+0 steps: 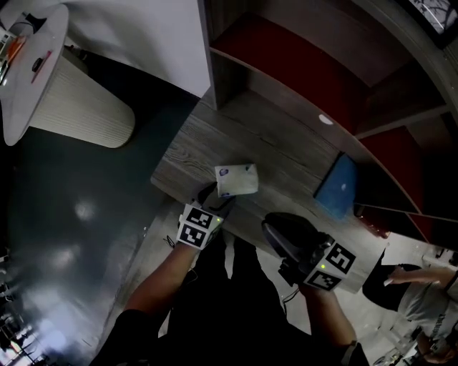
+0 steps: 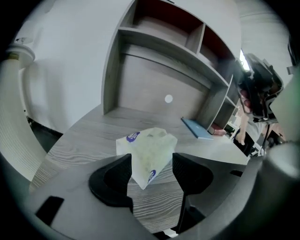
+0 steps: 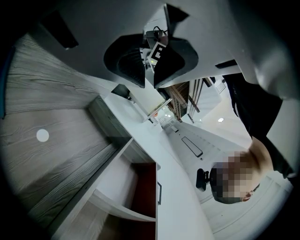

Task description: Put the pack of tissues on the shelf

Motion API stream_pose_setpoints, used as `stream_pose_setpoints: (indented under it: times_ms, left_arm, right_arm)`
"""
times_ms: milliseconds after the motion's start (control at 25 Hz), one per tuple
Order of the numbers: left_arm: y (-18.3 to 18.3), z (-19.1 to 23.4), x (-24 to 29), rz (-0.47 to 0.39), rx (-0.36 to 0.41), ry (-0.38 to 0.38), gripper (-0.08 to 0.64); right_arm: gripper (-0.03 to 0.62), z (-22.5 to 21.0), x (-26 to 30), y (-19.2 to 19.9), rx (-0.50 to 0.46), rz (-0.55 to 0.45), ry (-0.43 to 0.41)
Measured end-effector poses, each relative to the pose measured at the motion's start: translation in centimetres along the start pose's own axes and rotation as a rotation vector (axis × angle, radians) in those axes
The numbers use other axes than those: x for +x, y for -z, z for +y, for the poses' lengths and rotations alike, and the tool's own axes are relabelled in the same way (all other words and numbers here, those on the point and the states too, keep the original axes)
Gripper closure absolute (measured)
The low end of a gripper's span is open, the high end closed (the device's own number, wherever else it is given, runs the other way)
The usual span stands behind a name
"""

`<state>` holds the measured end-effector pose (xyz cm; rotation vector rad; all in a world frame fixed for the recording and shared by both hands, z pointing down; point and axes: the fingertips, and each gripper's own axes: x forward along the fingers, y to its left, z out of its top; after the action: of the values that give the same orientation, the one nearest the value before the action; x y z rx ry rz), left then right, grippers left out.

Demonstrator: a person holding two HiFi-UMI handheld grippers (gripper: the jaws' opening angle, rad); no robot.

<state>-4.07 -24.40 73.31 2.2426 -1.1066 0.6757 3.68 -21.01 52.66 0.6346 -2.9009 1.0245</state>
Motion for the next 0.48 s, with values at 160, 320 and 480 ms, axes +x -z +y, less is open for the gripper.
stream_pose_setpoints:
  times_ms: [160,320,480]
  left_arm:
    - [1.0,0.0,1.1,0.070,0.016,-0.023,0.296]
    - [1.3,0.4,1.2,0.087,0.030,-0.049,0.398]
    - [0.9,0.6,0.7,0.089,0.020,-0.053,0.502]
  right_arm:
    - [0.571,0.4,-0.6,-0.5,-0.017,0.004,0.006]
    - [0.571,0.9,-1.1,-1.9,-0.037,-0.017,0.016]
    - [0.571,1.7,-1.7,-3.2,-0.052,-0.034,0.026]
